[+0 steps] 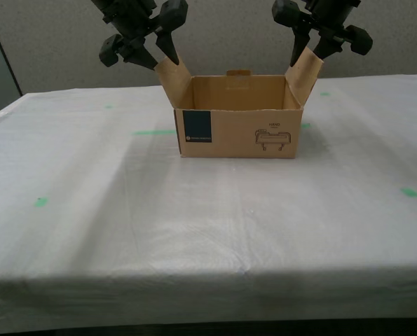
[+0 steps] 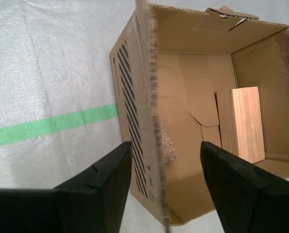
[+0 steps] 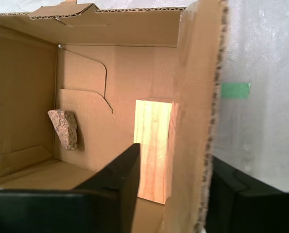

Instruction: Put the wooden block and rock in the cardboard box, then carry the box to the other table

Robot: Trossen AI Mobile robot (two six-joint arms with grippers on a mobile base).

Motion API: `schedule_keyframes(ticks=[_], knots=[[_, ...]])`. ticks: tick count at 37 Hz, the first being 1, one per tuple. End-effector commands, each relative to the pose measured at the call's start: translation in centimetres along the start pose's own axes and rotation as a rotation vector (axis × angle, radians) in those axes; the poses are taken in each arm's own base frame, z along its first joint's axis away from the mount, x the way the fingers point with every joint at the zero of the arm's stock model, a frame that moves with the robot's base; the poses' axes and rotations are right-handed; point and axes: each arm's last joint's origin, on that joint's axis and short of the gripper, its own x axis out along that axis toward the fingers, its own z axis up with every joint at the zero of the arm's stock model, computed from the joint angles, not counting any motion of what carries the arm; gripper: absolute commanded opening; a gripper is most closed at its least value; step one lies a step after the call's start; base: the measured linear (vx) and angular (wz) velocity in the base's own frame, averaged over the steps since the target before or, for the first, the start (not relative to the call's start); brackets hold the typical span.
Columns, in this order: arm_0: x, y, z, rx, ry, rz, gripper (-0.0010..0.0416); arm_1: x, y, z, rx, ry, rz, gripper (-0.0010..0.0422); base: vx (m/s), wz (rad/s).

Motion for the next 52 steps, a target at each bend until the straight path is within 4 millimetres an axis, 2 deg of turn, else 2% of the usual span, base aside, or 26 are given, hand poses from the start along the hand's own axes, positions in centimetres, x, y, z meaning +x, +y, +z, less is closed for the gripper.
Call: schedule_keyframes(ticks=[1, 8, 16, 22, 29, 38, 44, 52], knots=[[-0.1, 0.0, 0.0, 0.001, -0.001, -0.001, 0.0189, 0.0, 0.0, 0.1, 0.000, -0.006, 0.005, 0.0224, 0.000, 0.000], [-0.1, 0.0, 0.0, 0.002, 0.005, -0.003, 0.0301, 0.0, 0.2, 0.1, -0.001, -0.016, 0.052, 0.0284, 0.000, 0.000], [-0.1, 0.0, 0.0, 0.001, 0.004, -0.003, 0.0403, 0.0, 0.1, 0.1, 0.003, -0.015, 0.053, 0.0355, 0.000, 0.000], [-0.1, 0.0, 0.0, -0.014, 0.004, -0.003, 0.0376, 0.0, 0.1, 0.1, 0.007, -0.014, 0.053, 0.0404, 0.000, 0.000], [-0.1, 0.0, 0.0, -0.021, 0.003, -0.003, 0.0367, 0.0, 0.1, 0.1, 0.014, -0.014, 0.053, 0.0390, 0.000, 0.000], [-0.1, 0.0, 0.0, -0.022, 0.003, -0.002, 0.0395, 0.0, 0.1, 0.1, 0.016, -0.016, 0.052, 0.0399, 0.000, 0.000], [-0.2, 0.0, 0.0, -0.022, 0.002, -0.002, 0.0393, -0.1, 0.1, 0.1, 0.028, -0.018, 0.052, 0.0398, 0.000, 0.000], [-1.3, 0.3, -0.1, -0.027, -0.011, 0.002, 0.0394, -1.5, -0.5, 0.4, 0.044, -0.047, 0.045, 0.0398, 0.000, 0.000]])
